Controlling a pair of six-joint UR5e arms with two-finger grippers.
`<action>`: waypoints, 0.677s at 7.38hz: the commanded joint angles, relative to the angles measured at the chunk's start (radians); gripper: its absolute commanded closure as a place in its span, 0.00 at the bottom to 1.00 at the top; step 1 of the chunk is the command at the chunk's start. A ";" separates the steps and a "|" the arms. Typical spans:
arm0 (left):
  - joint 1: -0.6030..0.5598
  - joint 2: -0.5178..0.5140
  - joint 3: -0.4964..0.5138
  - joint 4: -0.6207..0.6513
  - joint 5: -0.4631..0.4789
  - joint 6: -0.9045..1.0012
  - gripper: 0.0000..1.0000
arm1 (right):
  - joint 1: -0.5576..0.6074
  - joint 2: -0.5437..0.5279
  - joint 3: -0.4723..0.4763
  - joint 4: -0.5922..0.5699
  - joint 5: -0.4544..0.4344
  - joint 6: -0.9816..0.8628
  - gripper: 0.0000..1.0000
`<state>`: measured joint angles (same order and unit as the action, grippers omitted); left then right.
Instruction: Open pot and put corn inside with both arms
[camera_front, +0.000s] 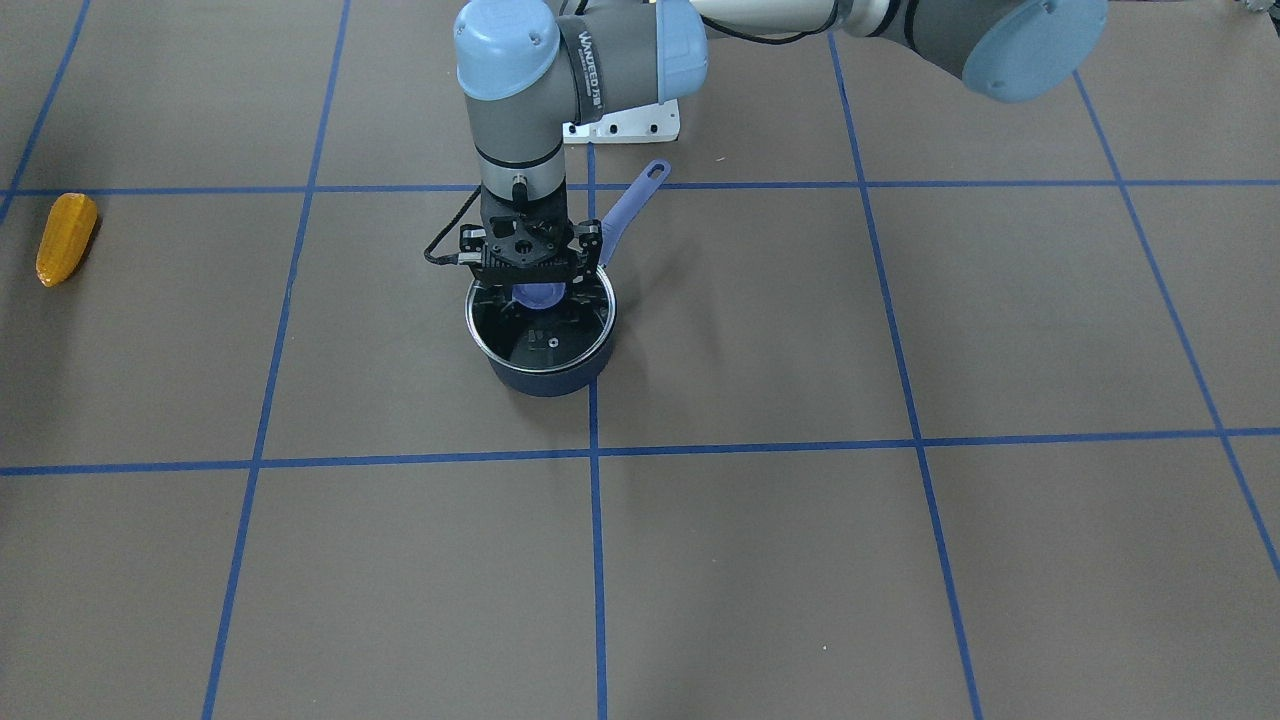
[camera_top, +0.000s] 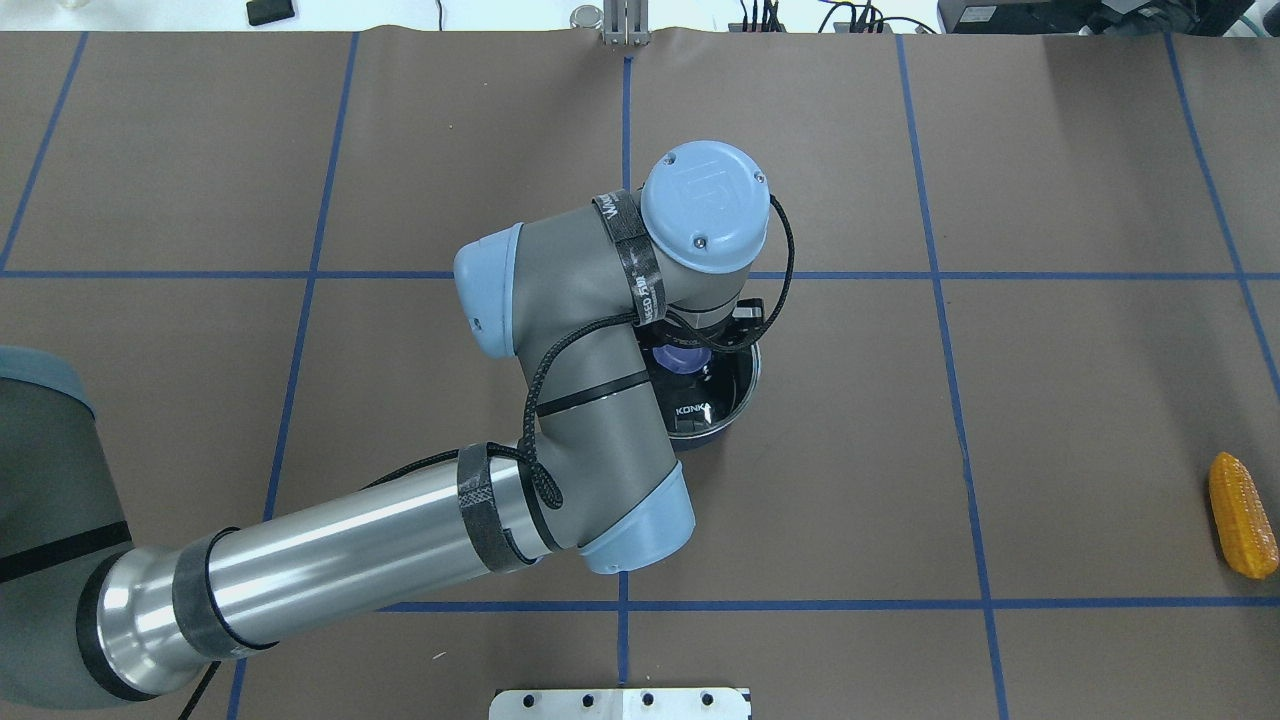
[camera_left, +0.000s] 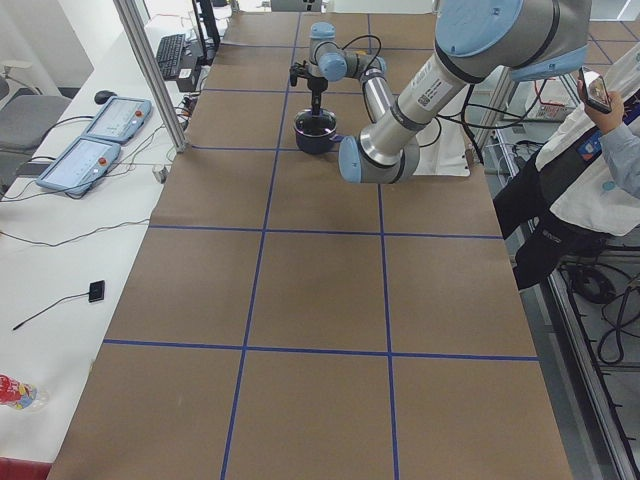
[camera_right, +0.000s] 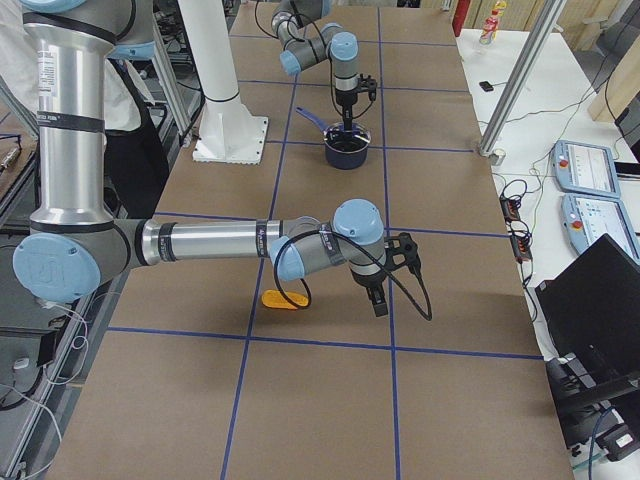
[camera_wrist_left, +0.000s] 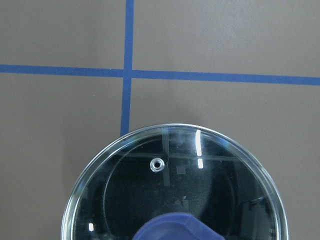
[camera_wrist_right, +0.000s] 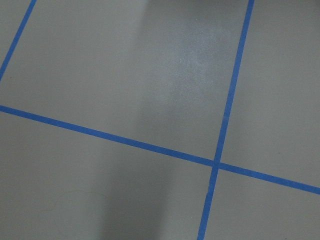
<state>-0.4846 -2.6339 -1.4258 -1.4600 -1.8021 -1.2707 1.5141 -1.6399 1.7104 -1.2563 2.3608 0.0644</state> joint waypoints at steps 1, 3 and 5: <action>-0.003 0.009 -0.079 0.038 -0.002 0.010 0.75 | -0.002 0.000 0.000 0.000 0.000 0.000 0.00; -0.021 0.114 -0.277 0.133 -0.003 0.113 0.78 | 0.000 0.002 0.000 0.000 0.000 0.000 0.00; -0.092 0.329 -0.495 0.150 -0.016 0.308 0.78 | -0.002 0.003 0.000 0.000 0.000 0.000 0.00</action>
<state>-0.5346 -2.4348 -1.7862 -1.3244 -1.8095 -1.0837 1.5132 -1.6376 1.7104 -1.2563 2.3608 0.0644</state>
